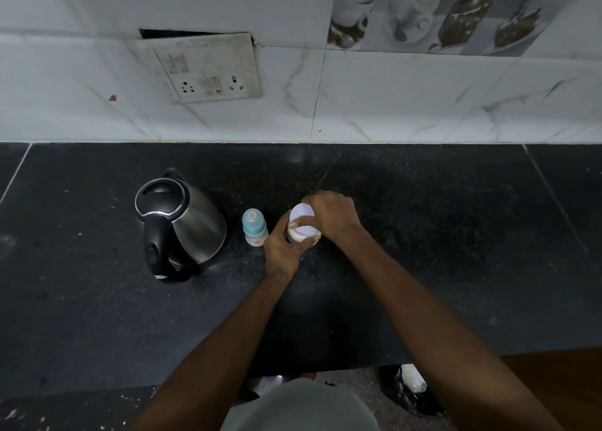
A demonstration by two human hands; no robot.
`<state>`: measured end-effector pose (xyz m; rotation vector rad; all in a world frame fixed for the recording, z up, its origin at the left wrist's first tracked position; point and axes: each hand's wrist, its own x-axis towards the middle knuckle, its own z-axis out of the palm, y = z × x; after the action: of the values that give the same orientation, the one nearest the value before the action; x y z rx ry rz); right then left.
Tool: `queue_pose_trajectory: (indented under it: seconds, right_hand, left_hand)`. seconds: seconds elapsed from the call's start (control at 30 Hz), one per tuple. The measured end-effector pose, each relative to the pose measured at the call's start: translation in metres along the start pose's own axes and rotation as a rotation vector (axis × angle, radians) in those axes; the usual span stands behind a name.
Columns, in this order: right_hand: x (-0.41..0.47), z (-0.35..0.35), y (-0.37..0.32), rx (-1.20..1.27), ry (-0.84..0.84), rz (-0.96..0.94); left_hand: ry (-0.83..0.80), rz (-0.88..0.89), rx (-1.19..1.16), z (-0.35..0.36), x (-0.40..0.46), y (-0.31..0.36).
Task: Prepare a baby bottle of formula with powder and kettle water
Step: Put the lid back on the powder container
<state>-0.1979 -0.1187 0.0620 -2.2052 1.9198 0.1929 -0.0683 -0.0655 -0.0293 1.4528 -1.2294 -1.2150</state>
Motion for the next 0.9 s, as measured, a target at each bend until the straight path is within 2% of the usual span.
queue_pose_trajectory:
  seconds: [0.23,0.3,0.37,0.43,0.5,0.6,0.8,0.9]
  right_hand:
    - [-0.006,-0.014,0.003,-0.089,-0.017,0.113]
    - [-0.009,-0.015,0.004,-0.005,-0.012,0.075]
    - [-0.009,-0.016,0.001,0.113,-0.107,-0.017]
    - [-0.007,-0.015,-0.005,0.133,-0.208,-0.063]
    - [-0.002,-0.009,-0.009,0.127,-0.235,-0.095]
    - [0.004,-0.008,-0.015,0.097,-0.217,-0.091]
    - [0.004,-0.011,-0.019,0.006,-0.066,0.069]
    - [0.003,-0.015,-0.016,0.009,-0.093,0.152]
  left_hand:
    - [-0.022,-0.038,0.013,0.001,0.001,0.000]
    - [-0.024,-0.037,0.021,0.000,0.002,0.000]
    - [-0.030,-0.037,0.021,-0.001,0.001,0.001]
    - [-0.040,-0.056,-0.001,-0.002,0.001,0.000]
    - [-0.042,-0.064,-0.006,-0.002,0.001,-0.001]
    - [-0.036,-0.075,0.003,-0.002,0.001,0.000]
    - [-0.009,-0.072,0.021,-0.001,0.002,-0.001]
    - [-0.017,-0.072,0.043,-0.001,0.003,-0.002]
